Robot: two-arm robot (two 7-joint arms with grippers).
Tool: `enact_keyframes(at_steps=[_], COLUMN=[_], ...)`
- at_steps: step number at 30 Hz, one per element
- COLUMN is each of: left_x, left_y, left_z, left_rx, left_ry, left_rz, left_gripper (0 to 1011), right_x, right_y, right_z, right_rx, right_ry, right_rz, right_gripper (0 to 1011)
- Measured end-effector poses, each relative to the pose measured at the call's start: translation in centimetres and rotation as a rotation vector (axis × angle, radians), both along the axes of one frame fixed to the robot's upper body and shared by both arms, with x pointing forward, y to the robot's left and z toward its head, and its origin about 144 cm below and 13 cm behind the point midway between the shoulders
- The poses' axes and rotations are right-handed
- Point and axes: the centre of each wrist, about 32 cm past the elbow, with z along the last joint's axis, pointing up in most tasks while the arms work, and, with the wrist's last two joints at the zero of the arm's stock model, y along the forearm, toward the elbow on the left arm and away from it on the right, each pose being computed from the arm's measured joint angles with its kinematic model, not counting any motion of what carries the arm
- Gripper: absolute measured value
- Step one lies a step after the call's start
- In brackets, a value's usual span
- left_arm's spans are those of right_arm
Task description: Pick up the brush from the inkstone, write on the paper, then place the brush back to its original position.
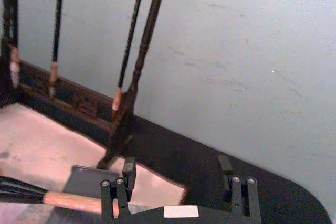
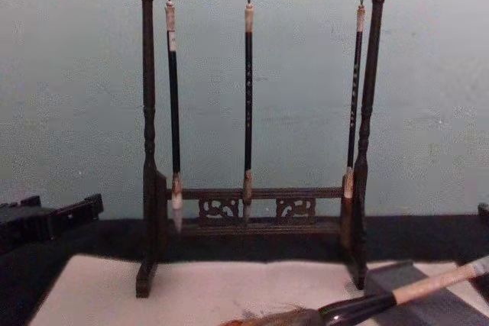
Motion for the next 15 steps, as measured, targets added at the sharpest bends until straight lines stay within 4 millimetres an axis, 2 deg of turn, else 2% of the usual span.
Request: enact_keyframes(at_steps=[15], left_x=[0.0], left_y=[0.0], left_z=[0.0], left_rx=[0.0], left_ry=[0.0], left_rz=[0.0], left_gripper=[1000], right_x=[-3.5], right_y=[1.1], right_z=[-0.1], right_rx=[0.148], right_ry=[0.051], right_rz=[0.077], right_gripper=[1000])
